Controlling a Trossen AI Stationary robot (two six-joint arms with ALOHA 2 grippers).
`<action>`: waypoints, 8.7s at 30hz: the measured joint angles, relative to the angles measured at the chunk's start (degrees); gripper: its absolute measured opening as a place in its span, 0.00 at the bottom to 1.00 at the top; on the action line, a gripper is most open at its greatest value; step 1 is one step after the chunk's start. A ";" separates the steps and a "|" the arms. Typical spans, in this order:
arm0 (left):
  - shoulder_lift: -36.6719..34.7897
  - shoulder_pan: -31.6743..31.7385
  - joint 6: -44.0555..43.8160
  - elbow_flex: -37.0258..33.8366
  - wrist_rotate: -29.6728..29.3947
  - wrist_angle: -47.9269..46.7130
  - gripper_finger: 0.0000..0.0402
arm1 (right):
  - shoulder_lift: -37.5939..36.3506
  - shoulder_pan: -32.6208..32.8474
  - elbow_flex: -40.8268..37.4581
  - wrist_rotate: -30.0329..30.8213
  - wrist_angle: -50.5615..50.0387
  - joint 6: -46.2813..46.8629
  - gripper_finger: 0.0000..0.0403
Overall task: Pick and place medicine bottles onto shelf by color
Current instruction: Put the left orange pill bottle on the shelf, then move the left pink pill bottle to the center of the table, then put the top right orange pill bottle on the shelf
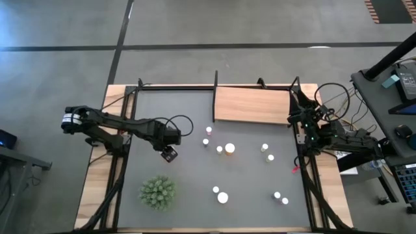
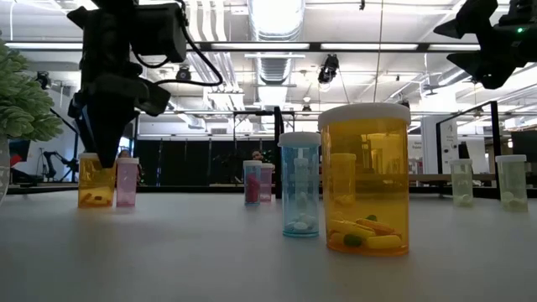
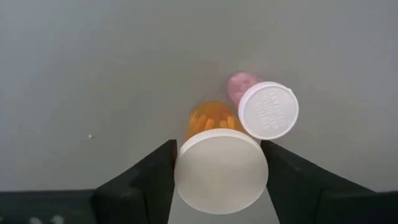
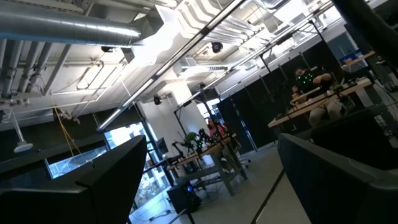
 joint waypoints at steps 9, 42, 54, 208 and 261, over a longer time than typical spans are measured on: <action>-0.06 0.00 1.68 2.45 -5.05 -3.73 0.54 | 0.00 0.00 0.00 0.00 -0.01 0.00 0.87; 1.38 1.05 -16.64 8.09 -13.26 -2.12 0.55 | 0.02 -0.01 0.01 0.00 0.00 0.00 0.87; 3.37 1.05 -52.47 8.13 -1.96 -4.00 0.55 | 0.02 -0.01 0.01 -0.02 -0.01 0.00 0.87; -17.65 -5.23 -16.94 -0.25 -36.49 3.41 0.59 | 0.09 -0.02 0.00 -0.02 0.00 0.00 0.87; -74.75 -5.88 42.10 -48.57 -28.89 59.46 0.59 | 0.09 -0.02 0.00 -0.02 0.00 0.02 0.87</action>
